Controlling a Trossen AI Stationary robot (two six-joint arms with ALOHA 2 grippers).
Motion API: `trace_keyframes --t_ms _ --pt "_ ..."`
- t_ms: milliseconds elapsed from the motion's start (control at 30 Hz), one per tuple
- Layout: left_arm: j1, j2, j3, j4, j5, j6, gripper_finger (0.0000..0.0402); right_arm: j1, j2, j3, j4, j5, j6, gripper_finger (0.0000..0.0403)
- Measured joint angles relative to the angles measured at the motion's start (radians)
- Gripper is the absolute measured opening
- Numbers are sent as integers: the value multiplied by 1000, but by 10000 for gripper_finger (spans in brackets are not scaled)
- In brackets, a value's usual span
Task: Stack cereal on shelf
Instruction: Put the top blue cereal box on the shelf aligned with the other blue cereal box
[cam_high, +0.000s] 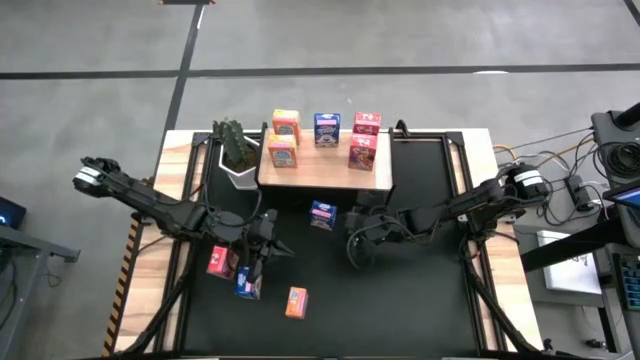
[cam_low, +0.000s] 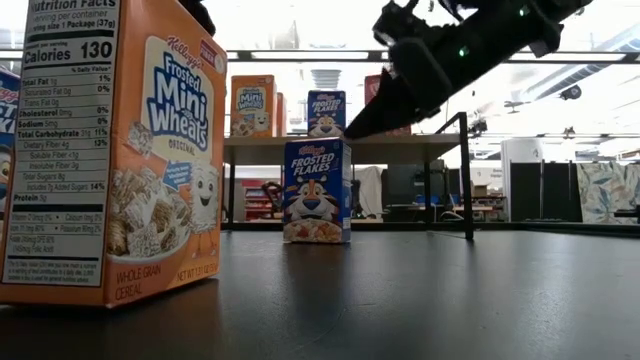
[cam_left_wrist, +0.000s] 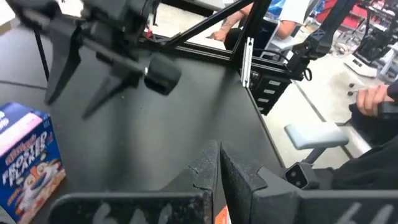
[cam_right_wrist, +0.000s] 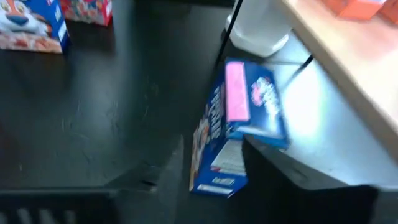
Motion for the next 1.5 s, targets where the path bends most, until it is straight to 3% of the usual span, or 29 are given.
trace_keyframes --t_ms 167,300,467,633,767,967,1100,1333,1500 --pt "2 -2 0 4 0 58 1 0 33 0 -4 10 50 229" --pt "6 -5 0 6 0 94 1 3 49 0 -17 61 107 254" --pt "13 -8 0 5 0 138 1 15 85 2 -18 170 182 255" --pt "17 -10 0 4 0 170 1 16 170 2 59 185 194 245" --pt "17 -10 0 3 0 187 1 16 242 1 147 264 204 241" --pt "17 -10 0 4 0 189 1 13 273 1 190 314 234 240" --pt "17 -10 0 4 0 198 1 13 268 1 195 310 200 238" --pt "17 -10 0 4 0 198 1 10 270 1 302 147 120 237" --pt "17 -10 0 4 0 196 1 11 261 1 270 178 161 237"
